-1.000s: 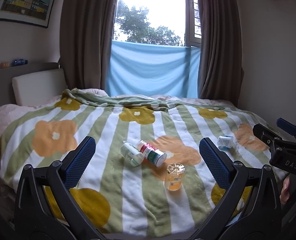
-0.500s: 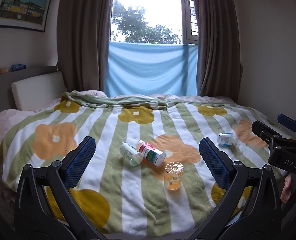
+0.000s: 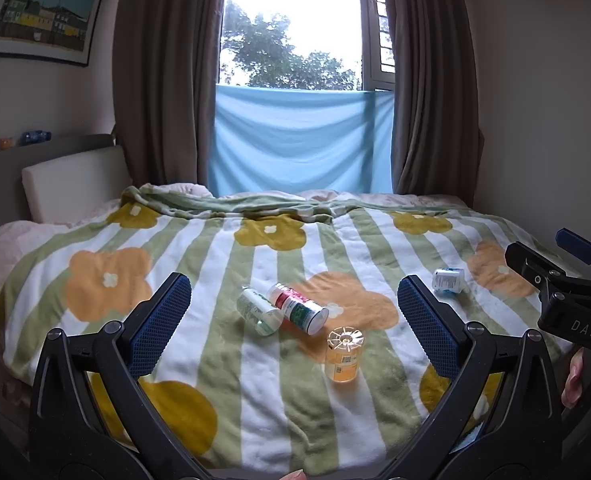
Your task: Flip cup upside down
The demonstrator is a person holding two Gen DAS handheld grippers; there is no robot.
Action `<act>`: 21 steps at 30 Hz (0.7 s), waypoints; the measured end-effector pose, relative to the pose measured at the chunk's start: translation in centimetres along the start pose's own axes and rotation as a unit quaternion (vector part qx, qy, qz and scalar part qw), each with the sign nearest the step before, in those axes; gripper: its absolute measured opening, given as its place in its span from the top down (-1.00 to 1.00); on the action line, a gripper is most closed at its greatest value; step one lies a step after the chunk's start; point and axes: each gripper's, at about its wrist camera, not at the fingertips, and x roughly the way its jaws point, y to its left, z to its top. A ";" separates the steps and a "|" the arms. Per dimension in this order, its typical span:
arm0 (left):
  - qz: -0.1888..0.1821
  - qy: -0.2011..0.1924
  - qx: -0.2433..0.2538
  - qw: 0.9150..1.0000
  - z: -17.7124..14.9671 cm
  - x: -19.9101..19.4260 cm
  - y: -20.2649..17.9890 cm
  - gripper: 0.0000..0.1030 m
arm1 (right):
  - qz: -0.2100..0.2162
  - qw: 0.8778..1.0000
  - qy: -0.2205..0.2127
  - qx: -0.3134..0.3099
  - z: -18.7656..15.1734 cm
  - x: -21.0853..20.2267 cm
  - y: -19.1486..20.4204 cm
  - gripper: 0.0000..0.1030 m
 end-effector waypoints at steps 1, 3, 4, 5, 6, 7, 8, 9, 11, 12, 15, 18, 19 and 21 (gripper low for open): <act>0.000 0.000 0.001 1.000 0.0 0.0 0.0 -0.99 | 0.000 1.000 0.000 0.000 0.0 0.0 0.0 -0.99; 0.001 -0.001 0.001 1.000 0.0 0.0 0.0 -0.99 | 0.000 1.000 -0.001 0.000 0.0 0.0 0.0 -0.99; 0.002 -0.002 0.002 1.000 0.1 0.0 -0.1 -0.99 | 0.000 1.000 0.000 0.000 0.0 0.0 0.0 -0.99; 0.002 -0.002 0.004 1.000 0.1 -0.1 -0.1 -0.99 | 0.000 1.000 0.000 0.000 0.0 0.0 0.0 -0.99; 0.002 -0.003 0.005 1.000 0.2 -0.1 -0.1 -0.99 | -0.001 1.000 0.000 0.000 0.0 0.0 0.0 -0.99; 0.001 -0.003 0.006 1.000 0.2 -0.2 0.0 -0.99 | 0.000 1.000 0.000 0.000 0.0 0.0 0.0 -0.99; 0.000 -0.004 0.005 1.000 0.3 -0.2 0.0 -0.99 | 0.000 1.000 0.000 0.000 0.0 0.0 0.0 -0.99; -0.001 -0.004 0.005 1.000 0.3 -0.3 0.0 -0.99 | 0.000 1.000 0.000 0.000 0.0 0.0 0.0 -0.99; 0.000 -0.004 0.006 1.000 0.4 -0.3 0.1 -0.99 | 0.000 1.000 -0.001 0.001 0.0 0.0 0.0 -0.99; 0.003 -0.005 0.008 1.000 0.4 -0.4 0.0 -0.99 | 0.000 1.000 -0.001 0.001 0.0 0.0 0.0 -0.99; 0.005 -0.007 0.010 1.000 0.3 -0.6 0.1 -0.99 | 0.000 1.000 -0.002 -0.001 0.2 0.0 0.1 -0.99; 0.005 -0.008 0.012 1.000 0.3 -0.7 -0.1 -0.99 | 0.000 1.000 -0.003 0.001 0.2 -0.1 0.2 -0.99; 0.007 -0.008 0.012 1.000 0.3 -0.7 -0.1 -0.99 | 0.000 1.000 -0.002 0.001 0.2 -0.1 0.2 -0.99; 0.011 -0.012 0.015 1.000 0.2 -0.9 -0.1 -0.99 | 0.000 1.000 -0.002 0.001 0.2 -0.1 0.2 -0.99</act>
